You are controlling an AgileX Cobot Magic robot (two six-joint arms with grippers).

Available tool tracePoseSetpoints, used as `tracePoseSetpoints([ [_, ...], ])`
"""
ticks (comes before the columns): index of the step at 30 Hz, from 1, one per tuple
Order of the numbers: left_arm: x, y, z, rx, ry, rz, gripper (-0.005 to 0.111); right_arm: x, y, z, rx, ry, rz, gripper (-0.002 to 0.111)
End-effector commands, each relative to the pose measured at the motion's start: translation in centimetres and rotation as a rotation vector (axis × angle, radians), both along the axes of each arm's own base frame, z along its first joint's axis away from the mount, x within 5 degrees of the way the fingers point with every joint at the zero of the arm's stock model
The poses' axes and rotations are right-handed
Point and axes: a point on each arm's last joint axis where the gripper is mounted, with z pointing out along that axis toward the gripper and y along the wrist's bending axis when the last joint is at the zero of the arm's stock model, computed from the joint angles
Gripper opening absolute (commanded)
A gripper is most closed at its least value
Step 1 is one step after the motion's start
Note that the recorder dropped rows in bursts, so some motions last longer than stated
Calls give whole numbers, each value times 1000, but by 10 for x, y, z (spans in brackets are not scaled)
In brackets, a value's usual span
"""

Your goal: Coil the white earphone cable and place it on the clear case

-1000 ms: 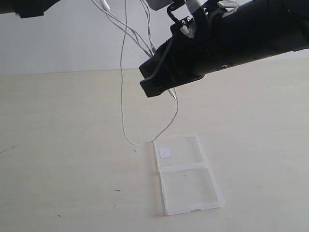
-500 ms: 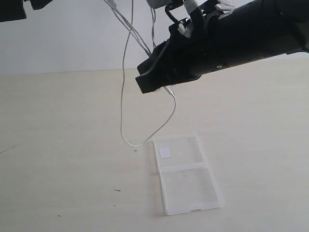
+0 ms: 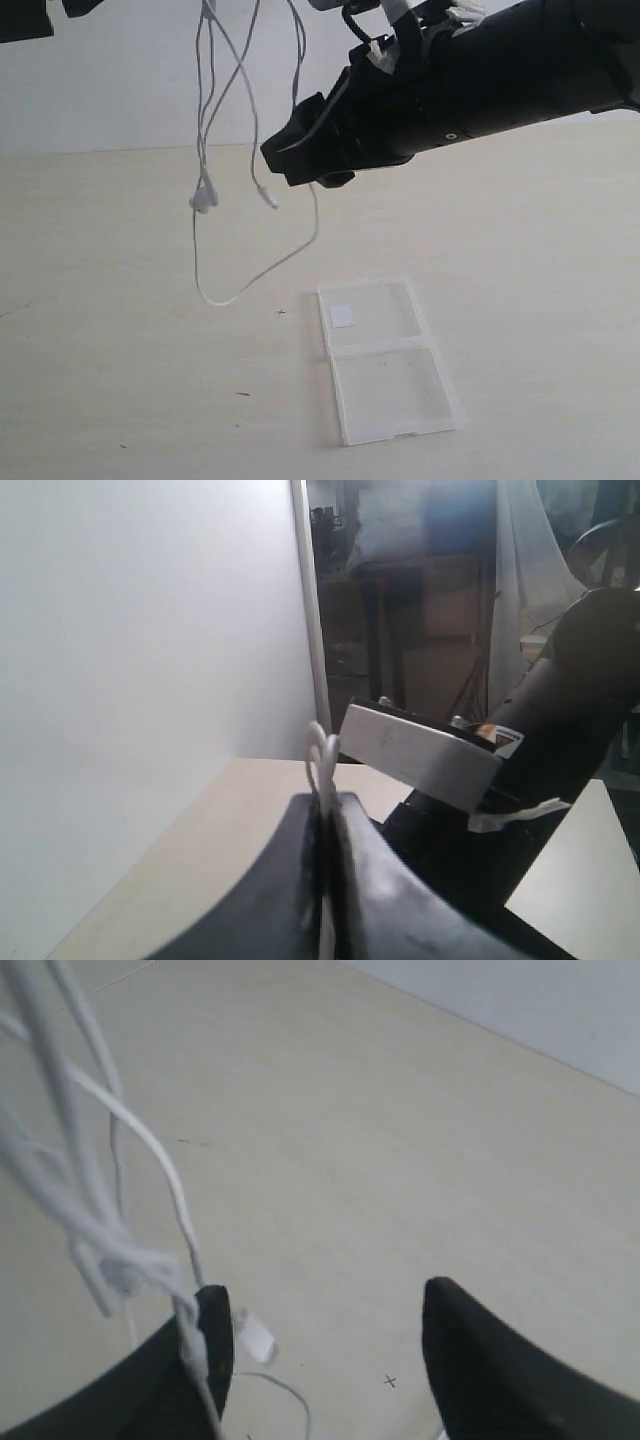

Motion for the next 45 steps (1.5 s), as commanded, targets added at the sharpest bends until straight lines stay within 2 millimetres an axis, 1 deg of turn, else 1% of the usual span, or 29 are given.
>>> tracePoseSetpoints([
  [1, -3, 1, 7, -20, -25, 0, 0, 1, 2, -1, 22, 7, -3, 60],
  [5, -1, 2, 7, -15, -21, 24, 0, -1, 4, 1, 45, 6, 24, 62],
  [14, 3, 4, 6, -2, -15, 78, 0, -4, 5, 1, 50, 17, 56, 63],
  [18, 3, 4, 6, -2, -15, 78, 0, -3, 5, 1, 53, 14, 49, 72],
  [21, 3, 4, 6, -2, -15, 78, 0, -1, 5, 1, 57, 7, 32, 76],
  [27, 3, 4, 6, -2, -15, 78, 0, 3, 9, -4, 97, 57, 6, 77],
  [36, 3, 3, 7, -1, -20, 79, 0, 4, 13, -7, 131, 67, 26, 77],
  [39, 1, -2, 7, -1, -22, 53, 0, 8, 17, -8, 175, 47, 21, 77],
  [42, -1, -8, 6, 4, -24, 41, 0, 13, 18, -13, 170, 48, -3, 77],
  [45, -1, -8, 6, 4, -24, 41, 0, 15, 18, -15, 166, 46, -18, 77],
])
